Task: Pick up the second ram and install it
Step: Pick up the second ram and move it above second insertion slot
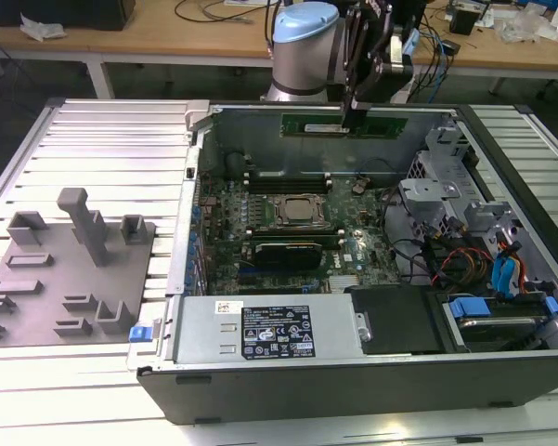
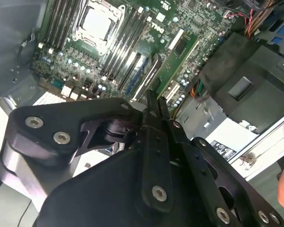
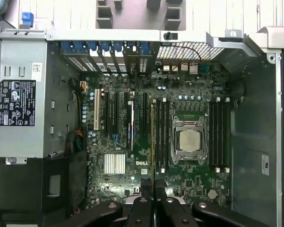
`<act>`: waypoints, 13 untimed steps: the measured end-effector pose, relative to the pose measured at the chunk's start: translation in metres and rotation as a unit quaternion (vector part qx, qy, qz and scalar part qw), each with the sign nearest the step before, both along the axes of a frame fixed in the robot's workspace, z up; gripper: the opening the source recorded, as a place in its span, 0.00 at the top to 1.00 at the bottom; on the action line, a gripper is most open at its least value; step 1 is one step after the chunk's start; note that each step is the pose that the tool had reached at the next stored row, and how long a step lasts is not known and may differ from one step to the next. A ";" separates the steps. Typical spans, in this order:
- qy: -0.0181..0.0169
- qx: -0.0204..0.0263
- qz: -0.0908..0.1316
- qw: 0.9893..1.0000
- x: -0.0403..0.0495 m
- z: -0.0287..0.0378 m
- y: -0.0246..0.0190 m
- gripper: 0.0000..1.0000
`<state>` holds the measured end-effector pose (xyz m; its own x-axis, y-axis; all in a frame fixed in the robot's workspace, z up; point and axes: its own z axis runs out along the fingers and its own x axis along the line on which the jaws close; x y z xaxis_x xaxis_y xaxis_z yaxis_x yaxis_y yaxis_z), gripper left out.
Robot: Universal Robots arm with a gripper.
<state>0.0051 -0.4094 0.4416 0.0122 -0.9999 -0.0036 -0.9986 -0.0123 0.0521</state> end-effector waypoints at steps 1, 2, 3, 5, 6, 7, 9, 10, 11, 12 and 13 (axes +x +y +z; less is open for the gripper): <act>0.000 0.001 0.000 1.000 0.0000 -0.0001 0.0000 0.87; 0.000 0.014 0.000 1.000 0.0000 -0.0007 0.0000 0.87; 0.000 0.014 0.000 1.000 -0.0001 -0.0027 0.0000 0.87; 0.000 0.014 0.000 1.000 0.0000 -0.0076 0.0000 0.87; 0.000 0.014 0.000 1.000 0.0000 -0.0092 0.0000 0.87; 0.000 0.014 0.000 1.000 0.0000 -0.0107 0.0000 0.87; 0.000 0.014 0.000 1.000 0.0000 -0.0140 0.0000 0.87; 0.000 0.014 0.000 1.000 0.0000 -0.0163 0.0000 0.87; 0.000 0.014 0.000 1.000 0.0000 -0.0187 0.0000 0.87; 0.000 0.014 0.000 1.000 0.0000 -0.0204 0.0000 0.87; 0.000 0.014 0.000 1.000 0.0000 -0.0215 0.0000 0.87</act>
<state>0.0051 -0.4094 0.4202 0.0121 -0.9994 -0.0309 -0.9986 -0.0137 0.0518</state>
